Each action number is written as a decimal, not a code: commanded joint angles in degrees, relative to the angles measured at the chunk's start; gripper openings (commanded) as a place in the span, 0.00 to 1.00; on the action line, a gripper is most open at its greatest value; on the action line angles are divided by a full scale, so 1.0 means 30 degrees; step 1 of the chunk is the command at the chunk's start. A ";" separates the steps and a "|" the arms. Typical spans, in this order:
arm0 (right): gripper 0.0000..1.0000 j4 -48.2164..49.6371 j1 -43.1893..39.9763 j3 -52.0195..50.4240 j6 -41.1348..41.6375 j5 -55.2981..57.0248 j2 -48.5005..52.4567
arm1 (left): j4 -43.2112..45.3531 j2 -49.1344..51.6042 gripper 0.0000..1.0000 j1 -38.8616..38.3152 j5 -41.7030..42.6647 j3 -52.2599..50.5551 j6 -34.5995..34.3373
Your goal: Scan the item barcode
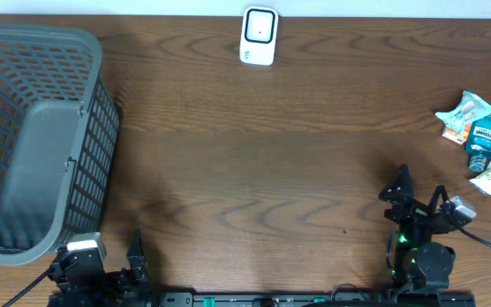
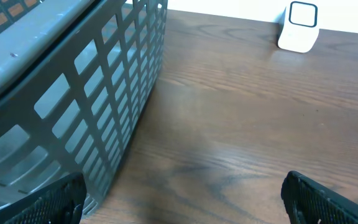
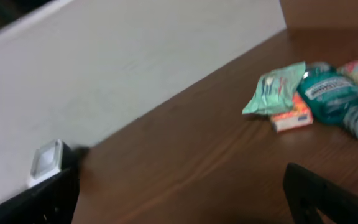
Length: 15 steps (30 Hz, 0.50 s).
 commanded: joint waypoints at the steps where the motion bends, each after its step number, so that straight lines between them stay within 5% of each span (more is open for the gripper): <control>1: 0.99 -0.0226 -0.0248 -0.0022 -0.4583 -0.1698 -0.0131 | -0.0022 -0.0022 0.98 -0.0073 -0.0248 0.0073 0.0248; 15: 0.99 -0.0408 -0.0262 -0.0022 -0.6062 -0.2732 -0.0117 | -0.0029 -0.0022 0.98 -0.0080 -0.0248 0.0073 0.0248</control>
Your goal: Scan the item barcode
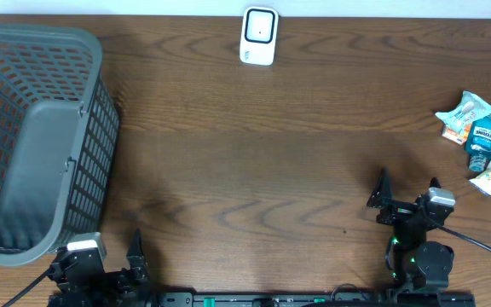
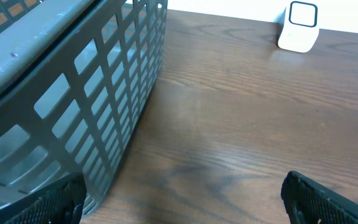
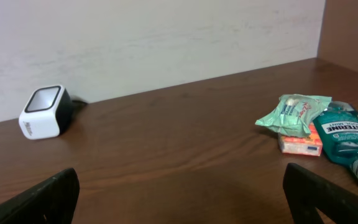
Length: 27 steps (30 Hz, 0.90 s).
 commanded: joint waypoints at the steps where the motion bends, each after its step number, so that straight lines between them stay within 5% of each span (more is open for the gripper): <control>1: 0.99 -0.0109 -0.0262 -0.0022 -0.0386 -0.0240 -0.0117 | -0.0022 -0.0022 0.98 -0.0073 -0.0248 0.0073 0.0248; 18: 0.99 -0.0109 -0.0262 -0.0022 -0.0386 -0.0240 -0.0117 | -0.0022 -0.0022 0.98 -0.0073 -0.0233 0.0066 0.0240; 24: 0.99 -0.0102 -0.0262 -0.0022 -0.0386 -0.0240 -0.0117 | 0.0736 -0.0029 0.98 0.0969 0.4779 -0.0102 0.0095; 27: 0.99 -0.0109 -0.0262 -0.0022 -0.0386 -0.0240 -0.0117 | 0.3847 -0.0029 0.98 0.0984 0.6659 -0.1137 0.0095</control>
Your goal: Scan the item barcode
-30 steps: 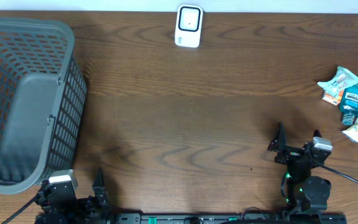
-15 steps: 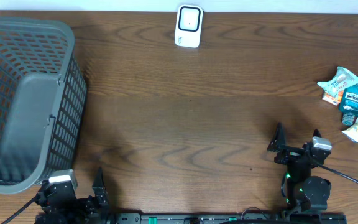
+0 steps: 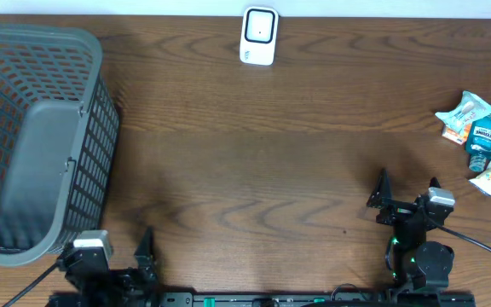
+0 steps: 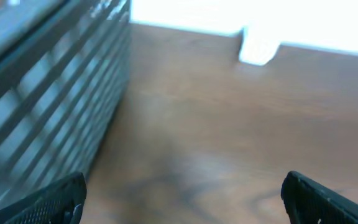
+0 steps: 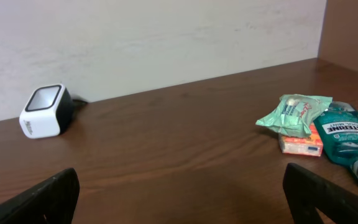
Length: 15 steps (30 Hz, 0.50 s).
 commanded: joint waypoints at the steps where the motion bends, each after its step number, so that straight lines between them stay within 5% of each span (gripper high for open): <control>1: 0.99 -0.0095 -0.0262 -0.0022 -0.0357 -0.0182 -0.0117 | 0.3956 -0.0029 0.98 0.0095 0.3592 -0.1610 0.0117; 8: 0.99 -0.0095 -0.0262 -0.0022 -0.0357 -0.0182 -0.0117 | 1.7238 -0.0044 0.98 0.0095 0.5639 -0.8371 0.0138; 15: 0.99 -0.0095 -0.0262 -0.0022 -0.0357 -0.0182 -0.0117 | 2.1791 -0.0051 0.98 0.0095 0.3439 -1.2692 0.0270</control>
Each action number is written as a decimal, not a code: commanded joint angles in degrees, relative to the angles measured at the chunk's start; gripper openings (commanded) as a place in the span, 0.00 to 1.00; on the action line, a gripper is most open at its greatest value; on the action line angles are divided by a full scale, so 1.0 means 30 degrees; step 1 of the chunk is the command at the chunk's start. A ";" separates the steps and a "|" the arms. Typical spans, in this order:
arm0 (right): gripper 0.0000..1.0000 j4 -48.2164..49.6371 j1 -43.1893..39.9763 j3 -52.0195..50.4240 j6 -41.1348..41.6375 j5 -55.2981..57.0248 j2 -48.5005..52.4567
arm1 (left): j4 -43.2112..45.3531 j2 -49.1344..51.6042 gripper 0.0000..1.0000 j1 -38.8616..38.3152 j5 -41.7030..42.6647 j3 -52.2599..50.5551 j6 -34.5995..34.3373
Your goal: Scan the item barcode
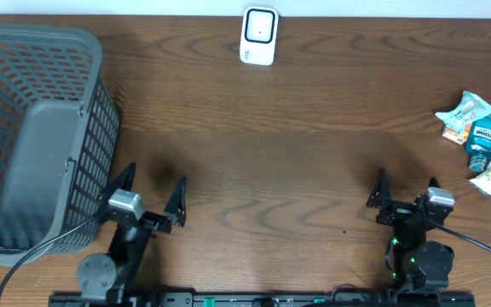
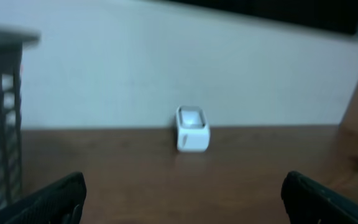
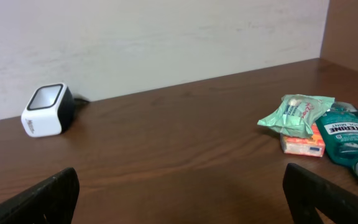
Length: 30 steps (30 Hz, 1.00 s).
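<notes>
A white barcode scanner [image 1: 258, 36] stands at the table's far edge; it also shows as a scanner [image 2: 192, 129] and a scanner [image 3: 48, 110] in the wrist views. The items lie in a pile at the right edge: a green packet [image 1: 467, 111], a teal mouthwash bottle [image 1: 486, 136] and an orange box [image 3: 302, 143]. My left gripper [image 1: 150, 191] stands open near the front left, holding nothing. My right gripper [image 1: 405, 194] stands open near the front right, well short of the pile, holding nothing.
A grey mesh basket [image 1: 32, 136] fills the left side of the table, close to my left gripper. More snack packets lie at the right edge below the bottle. A pale wall [image 3: 166, 37] rises behind the scanner.
My left arm has moved from the front left corner up and to the right, away from the table's front edge. Its camera now faces the scanner and the wall. The right arm has not moved.
At first my right gripper was turned toward the item pile and the left rested at the front corner by the basket. Then the right gripper faced the back wall, level. Later the left wrist view blurred, and now the left gripper stands further onto the table.
</notes>
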 commanded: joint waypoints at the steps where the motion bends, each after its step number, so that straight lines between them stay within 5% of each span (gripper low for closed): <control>1: 0.99 -0.0080 -0.0262 -0.0022 -0.0350 -0.0117 -0.0117 | 0.1319 -0.0073 0.98 0.0080 -0.1668 -0.1508 0.0255; 11: 0.99 -0.0073 -0.0262 -0.0022 -0.0350 -0.0117 -0.0117 | -0.2594 -0.0073 0.98 0.0080 -0.4058 -0.2222 0.0357; 30: 0.99 -0.0080 -0.0262 -0.0022 -0.0350 -0.0117 -0.0117 | -0.2543 -0.0073 0.98 0.0080 -0.4495 -0.2222 -0.0831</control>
